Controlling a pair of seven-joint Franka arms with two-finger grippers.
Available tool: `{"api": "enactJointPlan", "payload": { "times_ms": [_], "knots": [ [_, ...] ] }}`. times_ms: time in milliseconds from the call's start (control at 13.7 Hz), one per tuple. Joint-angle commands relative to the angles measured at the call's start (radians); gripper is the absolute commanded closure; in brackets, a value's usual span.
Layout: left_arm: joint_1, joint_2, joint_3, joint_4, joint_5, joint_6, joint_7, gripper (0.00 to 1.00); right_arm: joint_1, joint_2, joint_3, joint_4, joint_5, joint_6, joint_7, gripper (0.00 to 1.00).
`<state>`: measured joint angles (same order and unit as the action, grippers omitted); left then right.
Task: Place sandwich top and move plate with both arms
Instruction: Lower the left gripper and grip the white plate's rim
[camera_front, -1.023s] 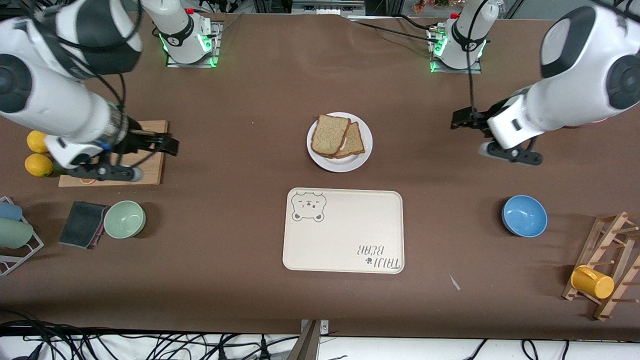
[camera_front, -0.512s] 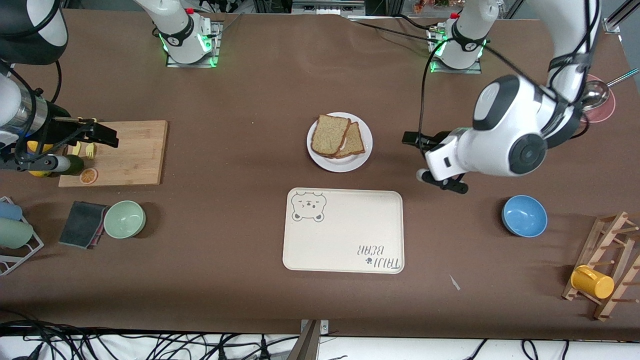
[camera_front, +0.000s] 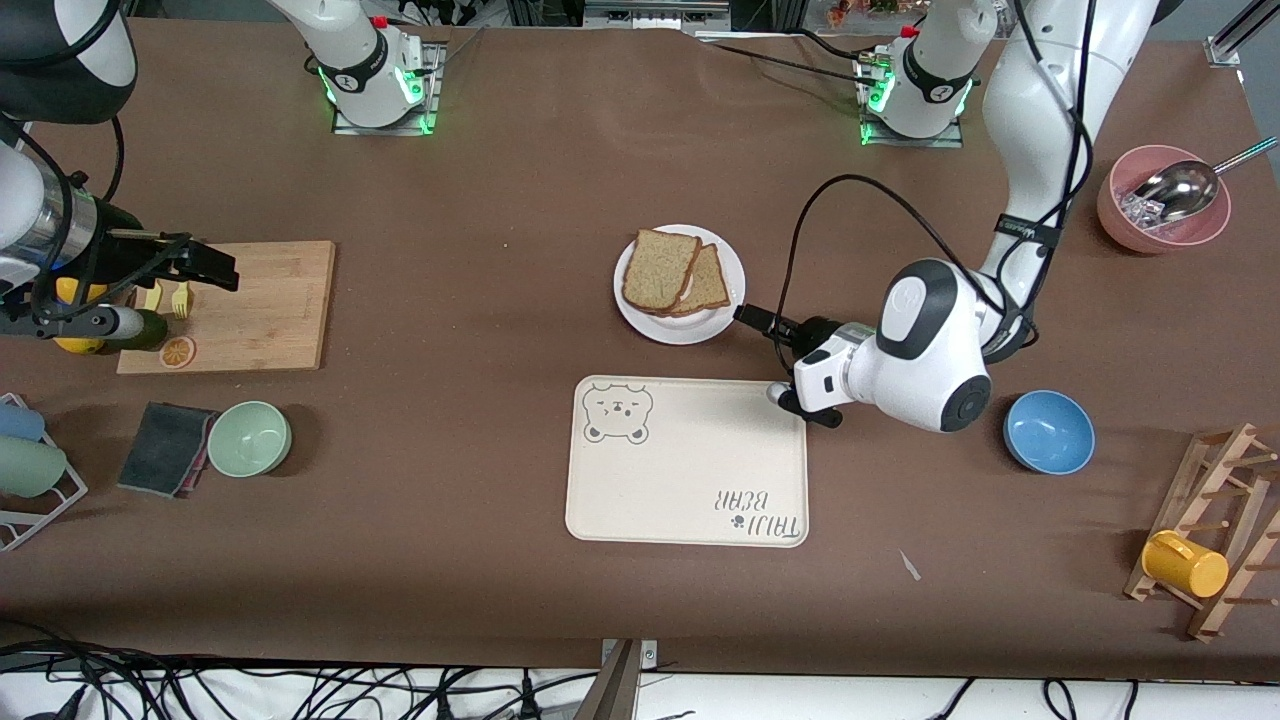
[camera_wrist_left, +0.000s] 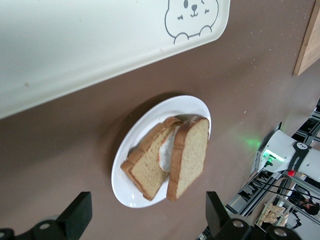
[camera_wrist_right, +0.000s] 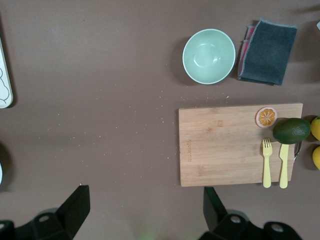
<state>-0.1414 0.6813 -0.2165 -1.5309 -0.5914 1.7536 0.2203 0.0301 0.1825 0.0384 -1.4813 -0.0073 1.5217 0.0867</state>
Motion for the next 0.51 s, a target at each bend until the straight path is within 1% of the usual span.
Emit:
{"api": "enactJointPlan", "payload": {
  "times_ms": [0,219,365,439],
  "knots": [
    [-0.003,0.036,-0.014,0.014,-0.030,0.039,0.092,0.13,0.005,-0.015,0.005,-0.008,0.019,0.015,0.042,0.00],
    [-0.015,0.040,-0.017,-0.038,-0.030,0.110,0.220,0.30,0.016,-0.009,0.006,-0.014,0.021,0.037,0.070,0.00],
    [-0.029,0.043,-0.017,-0.055,-0.030,0.148,0.264,0.30,0.017,-0.011,0.006,-0.013,0.020,0.041,0.067,0.00],
    [-0.030,0.044,-0.018,-0.078,-0.031,0.179,0.307,0.30,0.020,-0.011,0.008,-0.013,0.017,0.041,0.065,0.00]
  ]
}}
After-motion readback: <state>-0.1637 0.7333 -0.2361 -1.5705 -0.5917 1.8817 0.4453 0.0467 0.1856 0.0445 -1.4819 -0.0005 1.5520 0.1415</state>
